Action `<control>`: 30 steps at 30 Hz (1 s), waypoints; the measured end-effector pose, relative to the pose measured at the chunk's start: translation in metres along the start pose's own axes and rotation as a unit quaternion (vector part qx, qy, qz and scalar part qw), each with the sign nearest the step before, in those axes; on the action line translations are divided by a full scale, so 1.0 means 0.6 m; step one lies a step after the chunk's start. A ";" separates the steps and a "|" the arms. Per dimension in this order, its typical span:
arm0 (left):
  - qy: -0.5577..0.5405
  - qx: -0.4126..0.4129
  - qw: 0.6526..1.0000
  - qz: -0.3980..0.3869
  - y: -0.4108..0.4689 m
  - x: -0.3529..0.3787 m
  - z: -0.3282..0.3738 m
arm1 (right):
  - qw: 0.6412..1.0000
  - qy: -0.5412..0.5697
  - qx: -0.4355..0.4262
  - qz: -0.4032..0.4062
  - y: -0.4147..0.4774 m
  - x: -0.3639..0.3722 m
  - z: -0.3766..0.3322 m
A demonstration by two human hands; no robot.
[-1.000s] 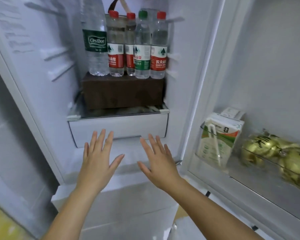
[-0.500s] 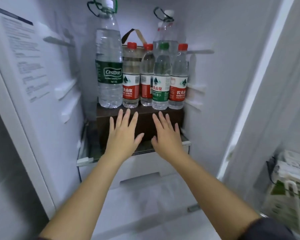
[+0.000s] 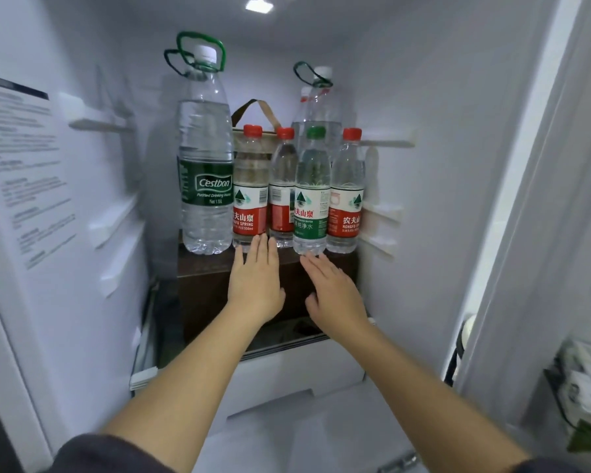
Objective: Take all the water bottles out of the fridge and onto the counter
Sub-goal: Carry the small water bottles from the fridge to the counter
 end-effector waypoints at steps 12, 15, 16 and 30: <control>0.020 -0.002 0.999 -0.025 -0.002 -0.004 0.002 | 0.901 0.247 0.247 0.257 0.140 -0.099 0.003; 0.012 0.001 0.999 -0.033 -0.002 -0.005 0.001 | 0.896 0.238 0.270 0.259 0.140 -0.095 0.008; 0.007 0.002 0.999 -0.032 -0.002 -0.006 0.001 | 0.896 0.239 0.275 0.252 0.139 -0.093 0.013; -0.481 -0.104 0.869 0.062 0.077 -0.052 0.047 | 0.929 0.231 0.275 0.091 0.130 -0.081 0.053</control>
Point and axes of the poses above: each hand's wrist, its own y-axis towards the middle knuckle, its own x-axis out of the palm, z = x × y, the point moved 1 cm from there along y, towards the middle knuckle, and after that the axes turned 2 degrees about -z, right-handed, at the moved point
